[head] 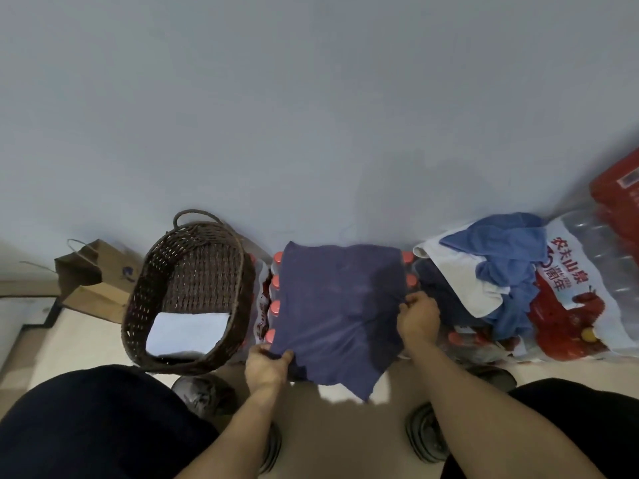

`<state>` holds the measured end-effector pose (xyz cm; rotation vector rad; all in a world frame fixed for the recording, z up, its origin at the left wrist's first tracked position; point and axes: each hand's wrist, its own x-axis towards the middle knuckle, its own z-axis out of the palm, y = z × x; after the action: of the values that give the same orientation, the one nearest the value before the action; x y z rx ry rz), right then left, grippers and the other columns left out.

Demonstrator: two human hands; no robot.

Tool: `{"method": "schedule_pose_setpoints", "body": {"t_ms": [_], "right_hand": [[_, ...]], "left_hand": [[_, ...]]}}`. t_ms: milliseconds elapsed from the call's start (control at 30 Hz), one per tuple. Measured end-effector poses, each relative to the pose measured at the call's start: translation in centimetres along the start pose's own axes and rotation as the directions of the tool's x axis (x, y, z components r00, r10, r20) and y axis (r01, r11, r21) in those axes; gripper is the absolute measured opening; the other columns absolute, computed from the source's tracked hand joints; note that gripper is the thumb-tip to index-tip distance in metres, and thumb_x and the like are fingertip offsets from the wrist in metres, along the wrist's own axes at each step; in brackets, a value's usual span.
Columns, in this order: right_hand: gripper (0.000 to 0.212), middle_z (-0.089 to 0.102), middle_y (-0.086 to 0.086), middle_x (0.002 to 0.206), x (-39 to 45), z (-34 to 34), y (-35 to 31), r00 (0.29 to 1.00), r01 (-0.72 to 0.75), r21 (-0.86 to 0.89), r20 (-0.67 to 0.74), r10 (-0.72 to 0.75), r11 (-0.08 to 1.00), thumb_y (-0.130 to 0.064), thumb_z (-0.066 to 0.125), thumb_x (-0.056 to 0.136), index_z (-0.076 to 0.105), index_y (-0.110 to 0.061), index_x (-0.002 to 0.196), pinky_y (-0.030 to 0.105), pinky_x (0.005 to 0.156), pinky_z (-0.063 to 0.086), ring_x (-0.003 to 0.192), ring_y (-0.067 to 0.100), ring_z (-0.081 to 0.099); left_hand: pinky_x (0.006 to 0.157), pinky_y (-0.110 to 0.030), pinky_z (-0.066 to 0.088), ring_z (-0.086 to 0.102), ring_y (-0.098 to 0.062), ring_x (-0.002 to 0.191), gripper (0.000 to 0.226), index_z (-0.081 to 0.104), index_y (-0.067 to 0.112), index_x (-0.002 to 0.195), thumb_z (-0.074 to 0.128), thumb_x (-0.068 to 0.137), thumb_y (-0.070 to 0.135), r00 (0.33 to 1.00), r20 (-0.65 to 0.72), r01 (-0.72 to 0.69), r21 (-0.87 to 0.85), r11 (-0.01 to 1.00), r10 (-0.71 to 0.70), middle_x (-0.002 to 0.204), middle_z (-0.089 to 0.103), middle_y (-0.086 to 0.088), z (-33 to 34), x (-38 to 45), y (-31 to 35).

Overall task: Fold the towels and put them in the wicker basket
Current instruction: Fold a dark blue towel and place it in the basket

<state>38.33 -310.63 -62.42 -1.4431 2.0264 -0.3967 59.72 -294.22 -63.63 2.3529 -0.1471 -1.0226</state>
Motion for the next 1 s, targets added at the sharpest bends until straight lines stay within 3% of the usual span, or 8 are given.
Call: {"method": "schedule_pose_setpoints", "body": {"t_ms": [100, 200, 333, 467, 533, 633, 900, 1000], "right_hand": [[0.030, 0.051, 0.018, 0.119, 1.0, 0.3, -0.9, 0.991, 0.131, -0.075, -0.008, -0.132, 0.989, -0.002, 0.057, 0.082, 0.058, -0.008, 0.111, 0.039, 0.087, 0.044, 0.103, 0.037, 0.053], [0.034, 0.048, 0.010, 0.126, 1.1, 1.5, -1.5, 0.965, 0.261, -0.135, 0.024, -0.260, 0.956, -0.011, 0.062, 0.083, 0.058, -0.016, 0.116, 0.041, 0.096, 0.044, 0.115, 0.030, 0.048], [0.048, 0.044, 0.015, 0.144, 1.4, 3.7, -2.2, 0.879, 0.477, -0.207, 0.098, -0.468, 0.854, -0.021, 0.061, 0.088, 0.054, -0.008, 0.134, 0.040, 0.114, 0.028, 0.137, 0.033, 0.035], [0.072, 0.011, 0.011, 0.164, 1.4, 6.1, -1.4, 0.852, 0.524, -0.343, 0.202, -0.483, 0.779, -0.051, 0.041, 0.097, 0.019, -0.016, 0.157, 0.043, 0.123, 0.005, 0.152, 0.032, 0.003], [0.076, -0.002, 0.007, 0.165, 1.9, 6.6, 0.1, 0.844, 0.534, -0.450, 0.238, -0.481, 0.716, -0.061, 0.023, 0.096, 0.005, -0.021, 0.158, 0.044, 0.123, -0.002, 0.152, 0.028, -0.008], [0.077, 0.006, 0.008, 0.165, 2.9, 6.2, 1.5, 0.837, 0.533, -0.498, 0.195, -0.511, 0.684, -0.064, 0.023, 0.094, 0.012, -0.022, 0.158, 0.047, 0.123, 0.005, 0.152, 0.028, -0.001], [0.073, 0.013, 0.006, 0.164, 3.3, 4.6, 1.4, 0.808, 0.588, -0.406, 0.241, -0.538, 0.700, -0.058, 0.036, 0.095, 0.023, -0.021, 0.156, 0.042, 0.124, 0.001, 0.152, 0.024, 0.004], [0.065, 0.021, 0.006, 0.162, 2.4, 2.9, 1.1, 0.834, 0.552, -0.256, 0.151, -0.531, 0.794, -0.041, 0.052, 0.096, 0.032, -0.016, 0.153, 0.039, 0.124, 0.008, 0.151, 0.023, 0.013]], "left_hand": [[0.100, -0.046, 0.042, 0.047, -0.039, 0.116, 0.054, 0.051, 0.007, 0.115, 0.081, 0.073, 0.022, 0.980, -0.130, -0.120, 0.238, 0.964, 0.154, 0.121, 0.051, -0.020, 0.8, -1.1, 1.3], [0.096, -0.048, 0.040, 0.045, -0.037, 0.110, 0.041, 0.055, 0.010, 0.109, 0.073, 0.074, 0.017, 0.860, -0.188, -0.389, 0.361, 0.847, 0.475, 0.113, 0.051, -0.017, 2.2, -2.0, 3.4], [0.103, -0.045, 0.038, 0.046, -0.032, 0.115, 0.036, 0.057, 0.008, 0.112, 0.064, 0.077, 0.005, 0.740, -0.068, -0.614, 0.337, 0.714, 0.669, 0.119, 0.052, -0.012, 3.7, 0.9, 7.4], [0.118, -0.045, 0.023, 0.031, -0.032, 0.141, 0.049, 0.045, 0.002, 0.139, 0.054, 0.092, 0.015, 0.604, 0.115, -0.755, 0.400, 0.520, 0.788, 0.149, 0.037, -0.017, 5.0, 5.6, 10.5], [0.122, -0.045, 0.011, 0.013, -0.031, 0.149, 0.061, 0.028, 0.002, 0.151, 0.039, 0.099, 0.032, 0.611, 0.214, -0.727, 0.533, 0.433, 0.762, 0.159, 0.019, -0.018, 5.2, 7.8, 10.1], [0.123, -0.042, 0.003, -0.005, -0.028, 0.151, 0.073, 0.011, 0.004, 0.155, 0.019, 0.097, 0.049, 0.609, 0.267, -0.673, 0.673, 0.308, 0.747, 0.163, 0.002, -0.016, 5.0, 9.5, 8.0], [0.121, -0.042, -0.008, -0.011, -0.027, 0.150, 0.080, 0.003, 0.005, 0.155, 0.016, 0.094, 0.054, 0.669, 0.266, -0.599, 0.745, 0.293, 0.693, 0.163, -0.006, -0.016, 4.9, 9.1, 8.3], [0.121, -0.045, -0.008, -0.006, -0.031, 0.150, 0.076, 0.011, 0.005, 0.155, 0.035, 0.095, 0.045, 0.705, 0.253, -0.585, 0.735, 0.342, 0.662, 0.162, 0.002, -0.017, 4.9, 7.6, 9.8]]}}
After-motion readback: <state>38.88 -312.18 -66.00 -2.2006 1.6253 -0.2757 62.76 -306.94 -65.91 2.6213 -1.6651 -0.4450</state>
